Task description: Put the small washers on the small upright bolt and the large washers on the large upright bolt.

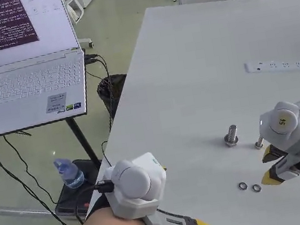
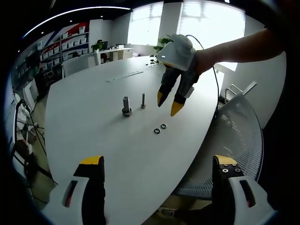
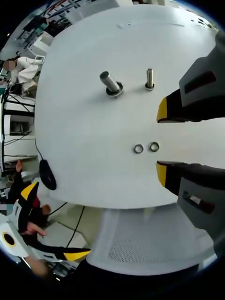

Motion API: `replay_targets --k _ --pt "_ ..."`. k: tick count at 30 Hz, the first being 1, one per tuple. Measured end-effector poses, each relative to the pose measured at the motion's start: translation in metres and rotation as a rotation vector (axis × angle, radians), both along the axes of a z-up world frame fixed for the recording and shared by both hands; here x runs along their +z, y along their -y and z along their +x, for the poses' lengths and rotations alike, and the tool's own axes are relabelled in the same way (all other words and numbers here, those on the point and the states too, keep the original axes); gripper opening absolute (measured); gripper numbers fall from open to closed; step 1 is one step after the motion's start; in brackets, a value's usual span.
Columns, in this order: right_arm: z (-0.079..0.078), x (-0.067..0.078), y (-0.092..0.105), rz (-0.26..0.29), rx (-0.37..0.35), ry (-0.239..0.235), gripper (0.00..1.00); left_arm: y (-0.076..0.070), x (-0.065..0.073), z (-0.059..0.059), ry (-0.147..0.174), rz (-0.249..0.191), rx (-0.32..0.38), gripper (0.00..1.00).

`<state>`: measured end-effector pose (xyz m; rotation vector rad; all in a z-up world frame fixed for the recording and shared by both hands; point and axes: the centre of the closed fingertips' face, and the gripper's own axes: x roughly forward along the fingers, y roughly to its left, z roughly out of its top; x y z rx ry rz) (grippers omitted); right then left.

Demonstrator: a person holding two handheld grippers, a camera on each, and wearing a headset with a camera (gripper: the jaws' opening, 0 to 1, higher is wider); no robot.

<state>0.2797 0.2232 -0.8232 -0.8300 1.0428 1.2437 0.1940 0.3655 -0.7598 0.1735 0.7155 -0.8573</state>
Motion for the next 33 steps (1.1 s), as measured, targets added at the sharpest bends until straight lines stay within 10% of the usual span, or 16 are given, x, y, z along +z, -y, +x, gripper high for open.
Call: replay_targets --k 33 --pt "-0.005 -0.032 0.002 0.000 -0.051 -0.005 0.30 0.003 0.006 0.005 0.000 0.000 0.004 0.93"
